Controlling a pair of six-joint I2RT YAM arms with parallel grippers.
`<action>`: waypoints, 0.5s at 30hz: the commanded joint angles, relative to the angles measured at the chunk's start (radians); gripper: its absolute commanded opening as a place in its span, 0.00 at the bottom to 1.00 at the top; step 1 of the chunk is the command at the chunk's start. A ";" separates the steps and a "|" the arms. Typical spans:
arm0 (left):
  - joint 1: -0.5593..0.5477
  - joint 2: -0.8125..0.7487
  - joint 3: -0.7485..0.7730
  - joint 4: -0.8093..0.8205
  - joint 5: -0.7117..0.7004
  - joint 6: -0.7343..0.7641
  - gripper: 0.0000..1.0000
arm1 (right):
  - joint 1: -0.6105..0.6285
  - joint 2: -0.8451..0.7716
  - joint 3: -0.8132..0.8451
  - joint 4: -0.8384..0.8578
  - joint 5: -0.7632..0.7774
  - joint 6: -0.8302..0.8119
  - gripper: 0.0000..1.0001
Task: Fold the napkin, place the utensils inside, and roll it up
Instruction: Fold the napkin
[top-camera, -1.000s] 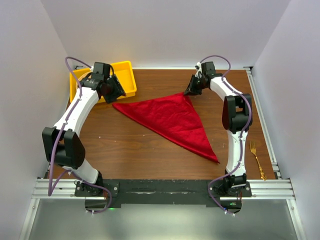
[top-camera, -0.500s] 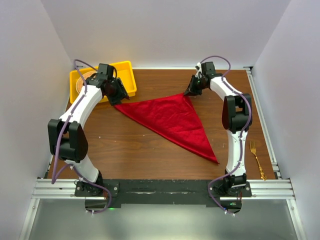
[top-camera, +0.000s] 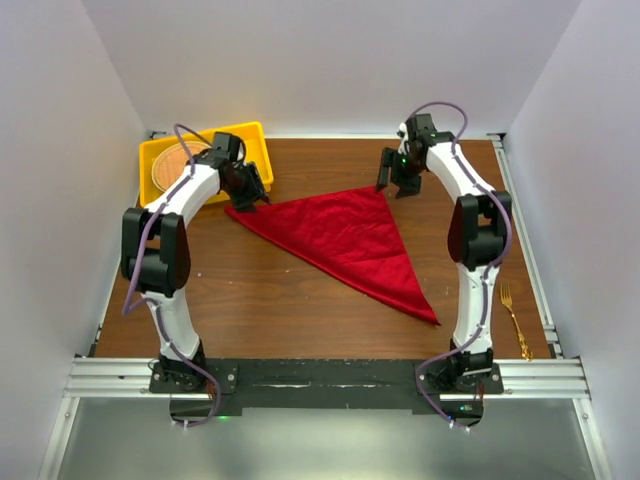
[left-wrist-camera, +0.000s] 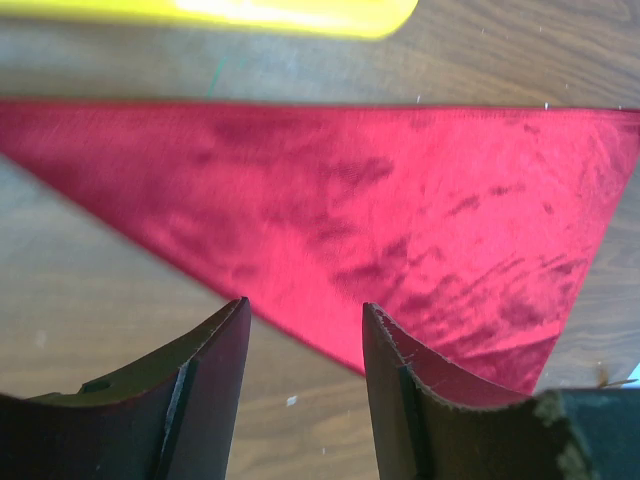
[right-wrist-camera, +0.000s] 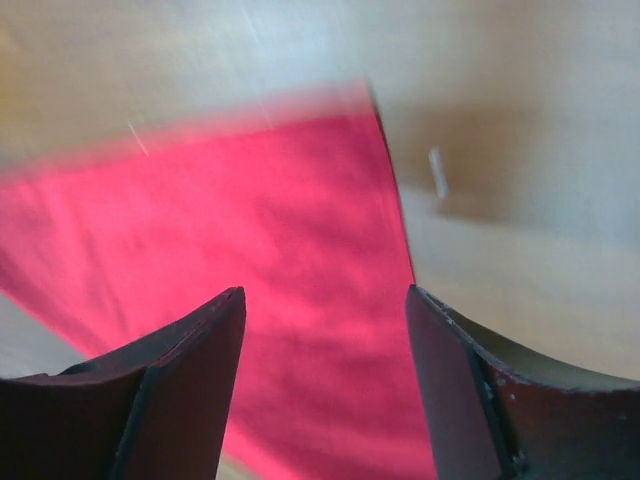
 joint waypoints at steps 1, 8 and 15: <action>0.008 0.087 0.126 0.057 0.050 0.074 0.52 | -0.004 -0.288 -0.244 -0.128 0.107 -0.063 0.70; 0.008 0.193 0.209 0.034 0.033 0.144 0.47 | -0.006 -0.674 -0.744 -0.107 0.194 0.018 0.61; 0.003 0.211 0.187 0.054 0.035 0.159 0.47 | -0.006 -0.882 -1.110 -0.015 0.233 0.188 0.41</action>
